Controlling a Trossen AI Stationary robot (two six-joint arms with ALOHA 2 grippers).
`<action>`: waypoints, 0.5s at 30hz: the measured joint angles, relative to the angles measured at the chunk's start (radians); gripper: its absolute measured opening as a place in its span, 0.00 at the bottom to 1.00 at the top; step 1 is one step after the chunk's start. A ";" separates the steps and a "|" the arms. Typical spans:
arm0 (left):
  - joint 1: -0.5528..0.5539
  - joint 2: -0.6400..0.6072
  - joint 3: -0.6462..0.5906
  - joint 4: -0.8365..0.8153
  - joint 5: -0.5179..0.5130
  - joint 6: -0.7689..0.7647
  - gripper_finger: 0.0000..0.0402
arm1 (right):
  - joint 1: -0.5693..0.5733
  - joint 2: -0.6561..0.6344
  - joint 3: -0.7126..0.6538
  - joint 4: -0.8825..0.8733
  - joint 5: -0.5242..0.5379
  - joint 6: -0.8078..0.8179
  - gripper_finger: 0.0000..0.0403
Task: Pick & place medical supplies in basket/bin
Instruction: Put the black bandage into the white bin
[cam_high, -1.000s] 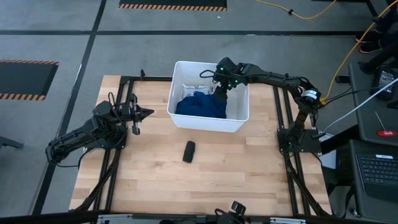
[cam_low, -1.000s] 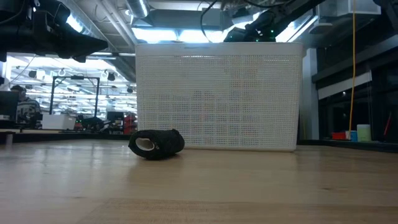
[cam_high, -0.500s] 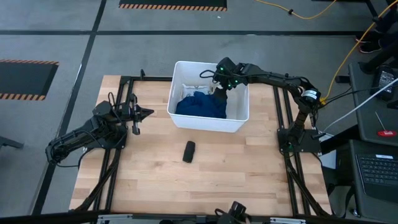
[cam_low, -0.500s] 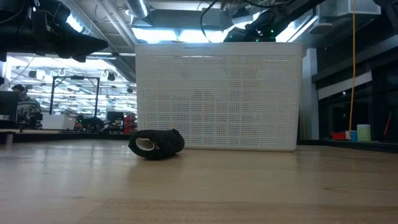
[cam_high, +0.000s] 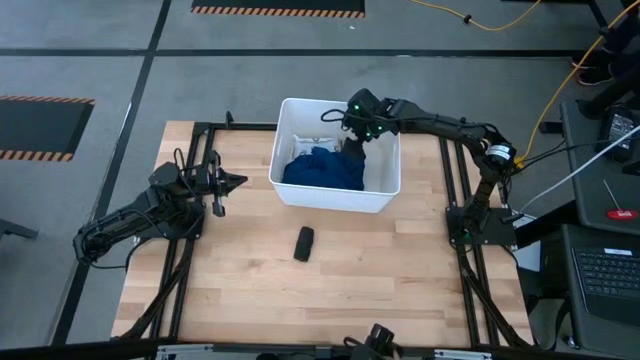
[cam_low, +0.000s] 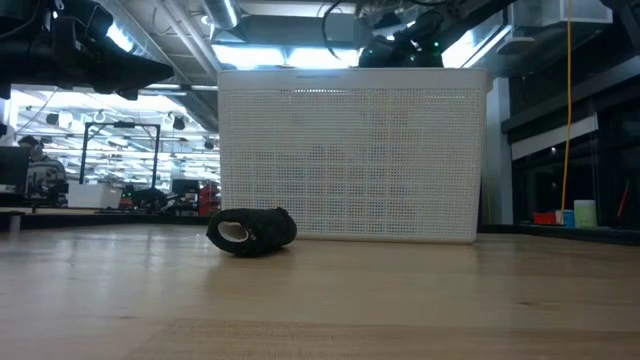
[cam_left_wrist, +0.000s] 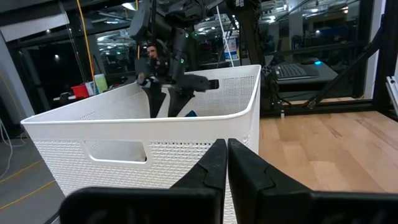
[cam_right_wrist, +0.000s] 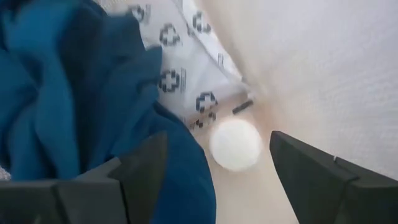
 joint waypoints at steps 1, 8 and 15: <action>0.000 0.000 0.000 0.000 0.000 0.000 0.02 | 0.004 0.000 0.010 0.000 0.000 -0.002 0.71; 0.000 0.000 0.000 0.000 0.000 0.000 0.03 | 0.047 -0.001 0.131 -0.073 0.017 -0.041 0.71; 0.000 0.000 0.000 0.000 0.000 0.000 0.02 | 0.102 -0.002 0.277 -0.170 0.061 -0.104 0.70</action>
